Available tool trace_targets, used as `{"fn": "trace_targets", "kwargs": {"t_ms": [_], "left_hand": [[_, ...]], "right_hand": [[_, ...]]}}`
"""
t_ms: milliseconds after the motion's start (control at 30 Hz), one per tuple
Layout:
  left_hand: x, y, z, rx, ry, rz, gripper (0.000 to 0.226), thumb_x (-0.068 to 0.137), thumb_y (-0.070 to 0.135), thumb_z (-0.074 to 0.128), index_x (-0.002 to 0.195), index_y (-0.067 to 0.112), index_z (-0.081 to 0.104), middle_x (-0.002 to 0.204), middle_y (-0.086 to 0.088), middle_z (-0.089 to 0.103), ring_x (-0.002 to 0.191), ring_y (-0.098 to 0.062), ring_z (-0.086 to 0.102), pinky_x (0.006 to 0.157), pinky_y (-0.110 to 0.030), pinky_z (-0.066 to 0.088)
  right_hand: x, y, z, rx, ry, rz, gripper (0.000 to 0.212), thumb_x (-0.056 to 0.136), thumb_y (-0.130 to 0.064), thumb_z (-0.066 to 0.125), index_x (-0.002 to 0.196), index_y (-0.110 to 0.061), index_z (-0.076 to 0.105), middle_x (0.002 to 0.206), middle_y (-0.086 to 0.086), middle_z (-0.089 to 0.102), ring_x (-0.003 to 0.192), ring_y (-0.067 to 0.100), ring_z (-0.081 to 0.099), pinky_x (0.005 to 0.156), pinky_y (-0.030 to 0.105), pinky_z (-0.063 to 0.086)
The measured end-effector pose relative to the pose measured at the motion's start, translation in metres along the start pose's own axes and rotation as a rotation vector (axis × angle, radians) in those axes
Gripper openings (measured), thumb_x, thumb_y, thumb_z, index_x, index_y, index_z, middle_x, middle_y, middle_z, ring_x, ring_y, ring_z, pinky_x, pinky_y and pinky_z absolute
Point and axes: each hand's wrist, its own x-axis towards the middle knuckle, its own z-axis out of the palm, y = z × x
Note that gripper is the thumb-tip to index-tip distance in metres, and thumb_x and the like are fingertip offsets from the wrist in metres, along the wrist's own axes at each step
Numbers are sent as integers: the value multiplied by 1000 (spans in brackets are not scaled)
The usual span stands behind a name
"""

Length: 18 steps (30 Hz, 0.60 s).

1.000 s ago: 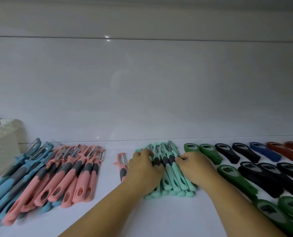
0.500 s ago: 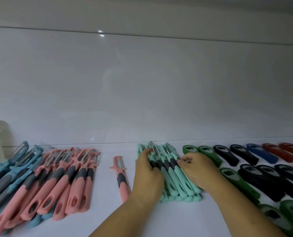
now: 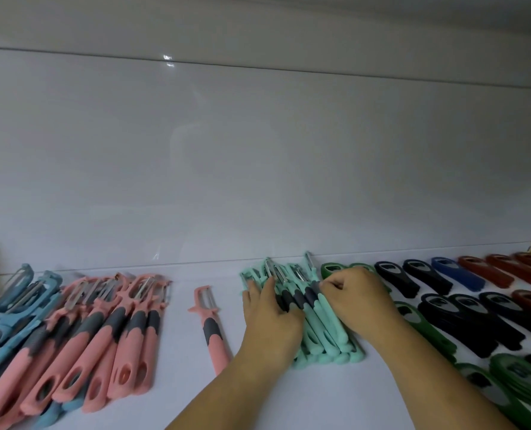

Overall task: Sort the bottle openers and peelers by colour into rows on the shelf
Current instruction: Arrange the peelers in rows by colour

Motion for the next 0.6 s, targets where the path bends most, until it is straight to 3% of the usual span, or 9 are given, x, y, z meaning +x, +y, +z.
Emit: {"fn": "trace_targets", "kwargs": {"t_ms": [100, 167, 233, 333, 367, 400, 467, 533, 600], "left_hand": [[-2, -3, 2, 19, 33, 50, 31, 73, 15, 46, 98, 33, 45, 130, -6, 44, 131, -28, 34, 110, -46, 31], [-4, -6, 2, 28, 40, 67, 34, 66, 18, 41, 93, 36, 51, 116, 0, 51, 117, -25, 47, 102, -45, 41], [-9, -5, -1, 36, 32, 93, 34, 67, 17, 42, 91, 40, 50, 114, 5, 51, 115, -21, 50, 104, -41, 40], [-13, -1, -9, 277, 120, 118, 40, 86, 20, 51, 122, 38, 42, 132, 15, 36, 132, -12, 34, 107, -21, 10], [-14, 1, -14, 411, 169, 132, 45, 89, 30, 51, 132, 36, 36, 137, 15, 32, 133, -9, 30, 108, -24, 8], [-14, 2, -18, 513, 191, 147, 50, 90, 40, 50, 137, 36, 31, 138, 15, 33, 131, -9, 32, 111, -33, 15], [-13, 2, -23, 642, 178, 164, 56, 88, 54, 46, 137, 34, 28, 129, 11, 45, 122, -13, 42, 101, -43, 38], [-11, 2, -23, 719, 138, 132, 55, 88, 58, 43, 134, 31, 29, 116, 8, 55, 112, -17, 52, 93, -44, 45], [-11, 0, -22, 768, 124, 110, 49, 89, 56, 41, 130, 30, 31, 105, 9, 61, 102, -18, 58, 92, -44, 44]], "right_hand": [[0, 1, 1, 13, -37, 26, 39, 88, -30, 60, 57, -6, 55, 49, 6, 50, 46, 22, 43, 49, 27, 40], [-2, 0, 3, 38, -74, 51, 35, 82, -36, 66, 72, -3, 68, 67, 9, 70, 62, 25, 64, 61, 32, 55], [-2, -2, 2, 29, -52, 49, 32, 79, -34, 67, 75, -2, 69, 71, 12, 70, 57, 22, 62, 60, 34, 54], [-2, -7, -5, 91, 49, 24, 32, 82, -28, 65, 61, -4, 63, 50, 6, 59, 45, 10, 38, 46, 29, 38], [-4, -9, -7, 125, 61, 15, 33, 83, -25, 65, 54, -8, 61, 45, 1, 55, 42, 8, 36, 45, 26, 36], [-6, -13, -7, 136, 61, -3, 35, 82, -24, 65, 50, -13, 58, 41, -4, 53, 40, 6, 35, 43, 20, 34], [-10, -19, -2, 93, 66, -52, 29, 81, -23, 67, 54, -14, 63, 46, -6, 60, 40, 6, 43, 43, 19, 42], [-11, -24, 5, 23, 93, -99, 20, 80, -25, 67, 66, -11, 69, 58, 0, 67, 53, 14, 60, 55, 30, 53], [-10, -26, 11, -54, 107, -128, 19, 79, -29, 65, 74, -12, 71, 64, 1, 67, 65, 17, 63, 61, 32, 53]]}}
